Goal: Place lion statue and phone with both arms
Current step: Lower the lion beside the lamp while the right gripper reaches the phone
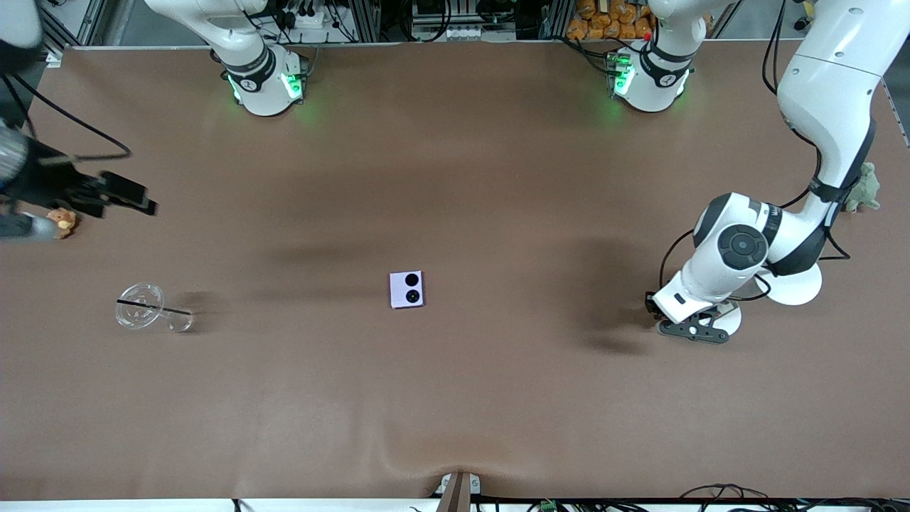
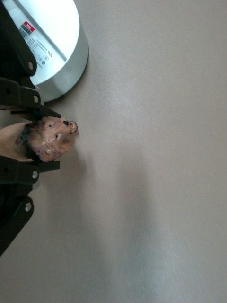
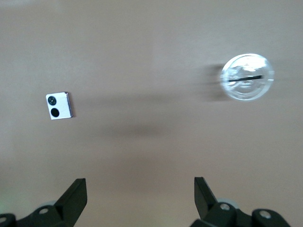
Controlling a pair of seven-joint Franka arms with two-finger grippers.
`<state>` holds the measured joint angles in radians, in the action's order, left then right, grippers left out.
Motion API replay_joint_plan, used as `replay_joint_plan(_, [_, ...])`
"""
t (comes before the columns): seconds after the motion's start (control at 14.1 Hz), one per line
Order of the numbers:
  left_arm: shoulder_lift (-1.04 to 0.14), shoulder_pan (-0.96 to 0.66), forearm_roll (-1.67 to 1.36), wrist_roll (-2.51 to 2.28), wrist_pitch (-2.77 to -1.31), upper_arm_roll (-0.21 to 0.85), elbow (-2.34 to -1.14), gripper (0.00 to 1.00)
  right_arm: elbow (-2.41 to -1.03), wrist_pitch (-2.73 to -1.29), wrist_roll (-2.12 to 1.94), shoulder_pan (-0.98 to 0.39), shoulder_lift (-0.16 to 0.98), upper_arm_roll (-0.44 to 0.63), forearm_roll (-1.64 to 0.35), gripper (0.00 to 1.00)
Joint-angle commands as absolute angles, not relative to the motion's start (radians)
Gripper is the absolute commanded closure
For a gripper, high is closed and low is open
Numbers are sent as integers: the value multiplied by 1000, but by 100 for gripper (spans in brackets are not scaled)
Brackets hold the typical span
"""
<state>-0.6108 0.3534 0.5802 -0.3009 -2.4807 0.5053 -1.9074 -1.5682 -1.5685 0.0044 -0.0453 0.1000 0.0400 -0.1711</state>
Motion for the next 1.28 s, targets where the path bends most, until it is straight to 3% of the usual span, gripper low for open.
replay_joint_plan(0.0, [-626,374,606,-302,-2511,522,-1921,100,-1551,-1629,2,-144,168,48,-175,0])
replay_joint_plan(0.14, [-634,380,604,-304,-2516,522,-1919,100,-1551,-1663,2,-167,216,46,-187,0])
replay_joint_plan(0.21, [-632,382,606,-307,-2516,522,-1919,83,-1551,-1670,-2,-199,254,48,-186,0])
replay_joint_plan(0.28, [-632,382,604,-308,-2516,522,-1917,29,-1549,-1699,-2,-236,302,48,-181,0])
replay_joint_plan(0.36, [-630,383,604,-314,-2516,522,-1917,0,-1540,-1757,-3,-267,348,48,-178,0])
replay_joint_plan(0.78, [-560,382,592,-316,-2491,555,-1917,0,-1522,-1841,5,-356,526,46,-218,0])
replay_joint_plan(1.21, [-454,383,473,-316,-2245,669,-1824,0,-1529,-2057,75,-506,647,49,-290,0])
